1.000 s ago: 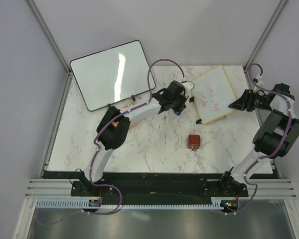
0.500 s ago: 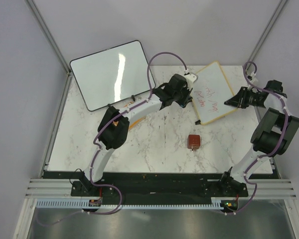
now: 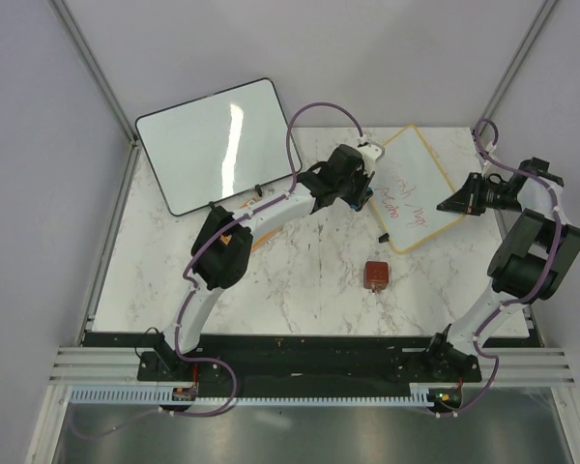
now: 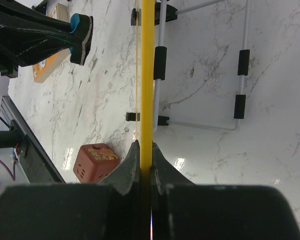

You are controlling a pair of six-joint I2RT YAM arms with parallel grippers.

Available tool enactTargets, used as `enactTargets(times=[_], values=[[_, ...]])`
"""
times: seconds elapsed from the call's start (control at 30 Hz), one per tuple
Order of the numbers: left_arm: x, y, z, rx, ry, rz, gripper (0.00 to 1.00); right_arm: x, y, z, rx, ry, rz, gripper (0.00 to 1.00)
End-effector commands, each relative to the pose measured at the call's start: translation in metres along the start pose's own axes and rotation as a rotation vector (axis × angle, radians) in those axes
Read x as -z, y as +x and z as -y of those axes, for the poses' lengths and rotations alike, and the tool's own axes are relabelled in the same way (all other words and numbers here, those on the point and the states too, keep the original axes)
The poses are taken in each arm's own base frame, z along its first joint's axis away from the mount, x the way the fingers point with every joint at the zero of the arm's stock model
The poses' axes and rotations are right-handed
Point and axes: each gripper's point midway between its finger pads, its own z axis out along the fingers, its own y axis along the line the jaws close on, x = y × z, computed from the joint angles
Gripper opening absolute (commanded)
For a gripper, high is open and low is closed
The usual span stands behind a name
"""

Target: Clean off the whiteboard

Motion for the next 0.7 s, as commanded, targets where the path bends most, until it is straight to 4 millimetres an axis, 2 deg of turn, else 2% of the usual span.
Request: enactTargets(times=[0.0, 0.07, 0.1, 0.17, 0.2, 0.23, 0.27, 0.37, 0.67], values=[[0.004, -0.043, 0.021, 0.021, 0.061, 0.121, 0.02, -0.004, 0.016, 0.035, 0.096, 0.116, -0.130, 0.00], [0.001, -0.046, 0.025, 0.022, 0.074, 0.134, 0.02, -0.004, 0.015, 0.037, 0.086, 0.127, -0.138, 0.00], [0.001, -0.056, 0.030, 0.034, 0.077, 0.162, 0.02, -0.002, 0.012, 0.039, 0.074, 0.136, -0.134, 0.00], [-0.010, -0.053, 0.034, 0.042, 0.082, 0.164, 0.02, -0.003, 0.009, 0.040, 0.063, 0.138, -0.134, 0.00], [-0.010, -0.067, 0.041, 0.039, 0.090, 0.196, 0.02, -0.003, 0.009, 0.040, 0.052, 0.139, -0.135, 0.00], [-0.023, -0.057, 0.039, 0.040, 0.077, 0.180, 0.02, -0.003, 0.009, 0.040, 0.050, 0.139, -0.135, 0.00], [-0.023, -0.068, 0.040, 0.044, 0.079, 0.205, 0.02, -0.005, 0.011, 0.038, 0.046, 0.133, -0.139, 0.00], [-0.038, -0.061, 0.038, 0.078, 0.067, 0.196, 0.02, -0.008, 0.016, 0.035, 0.053, 0.132, -0.156, 0.00], [-0.061, -0.054, 0.035, 0.140, 0.058, 0.238, 0.02, -0.007, 0.019, 0.019, 0.145, 0.113, -0.166, 0.00]])
